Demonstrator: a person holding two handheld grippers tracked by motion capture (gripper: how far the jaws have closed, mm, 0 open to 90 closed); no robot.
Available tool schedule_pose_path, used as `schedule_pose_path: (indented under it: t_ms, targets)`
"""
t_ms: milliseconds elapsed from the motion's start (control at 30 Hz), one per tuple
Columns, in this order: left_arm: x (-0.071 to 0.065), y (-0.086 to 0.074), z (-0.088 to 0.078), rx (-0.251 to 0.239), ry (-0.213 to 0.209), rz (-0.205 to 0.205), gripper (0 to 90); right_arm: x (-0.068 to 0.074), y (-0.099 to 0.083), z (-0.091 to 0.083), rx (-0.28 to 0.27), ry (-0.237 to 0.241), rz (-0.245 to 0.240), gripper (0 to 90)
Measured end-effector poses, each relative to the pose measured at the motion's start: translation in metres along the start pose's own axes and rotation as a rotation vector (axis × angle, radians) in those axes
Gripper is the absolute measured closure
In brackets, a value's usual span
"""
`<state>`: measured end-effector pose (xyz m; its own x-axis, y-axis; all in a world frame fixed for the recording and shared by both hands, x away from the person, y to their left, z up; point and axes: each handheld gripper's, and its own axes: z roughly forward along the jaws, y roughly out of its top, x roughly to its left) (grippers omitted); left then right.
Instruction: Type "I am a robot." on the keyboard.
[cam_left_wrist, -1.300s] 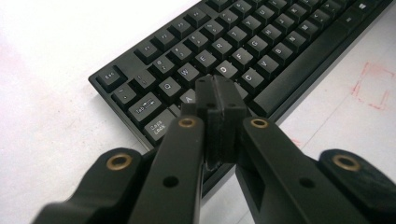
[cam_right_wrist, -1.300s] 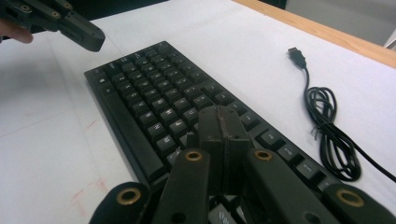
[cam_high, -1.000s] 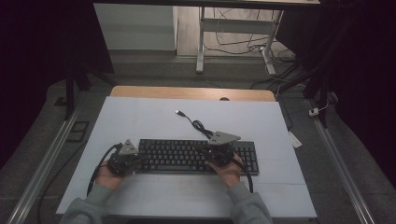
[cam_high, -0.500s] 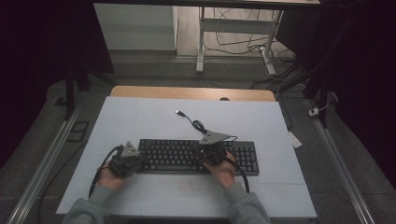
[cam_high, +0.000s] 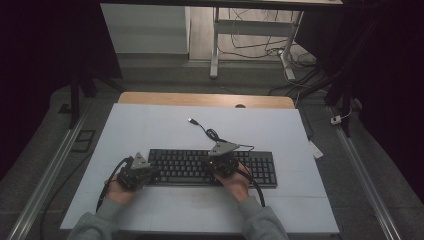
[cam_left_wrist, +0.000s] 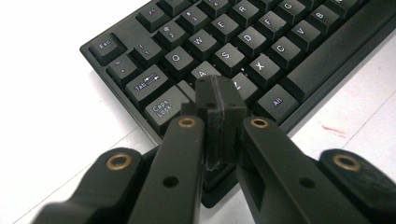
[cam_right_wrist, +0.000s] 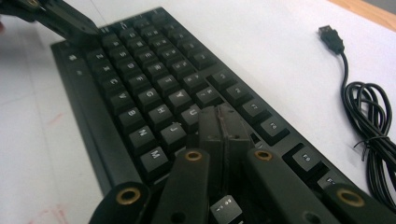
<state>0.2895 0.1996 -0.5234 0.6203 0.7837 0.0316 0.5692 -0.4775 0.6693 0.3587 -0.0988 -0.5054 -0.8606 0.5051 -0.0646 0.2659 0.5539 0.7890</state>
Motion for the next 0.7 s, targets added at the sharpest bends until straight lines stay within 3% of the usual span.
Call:
schedule_pose_path:
  t_ms: [100, 400, 700]
  targets:
    - [0.001, 0.000, 0.000, 0.000, -0.003, -0.004, 89.0, -0.001, -0.001, 0.006, -0.003, 0.004, 0.017, 89.5]
    - [0.001, -0.001, 0.000, -0.003, -0.006, -0.007, 89.0, 0.004, 0.004, 0.020, 0.036, -0.015, -0.019, 89.5]
    - [0.000, -0.002, 0.002, 0.007, 0.000, 0.002, 89.1, 0.005, 0.006, 0.025, 0.044, -0.017, -0.021, 89.5]
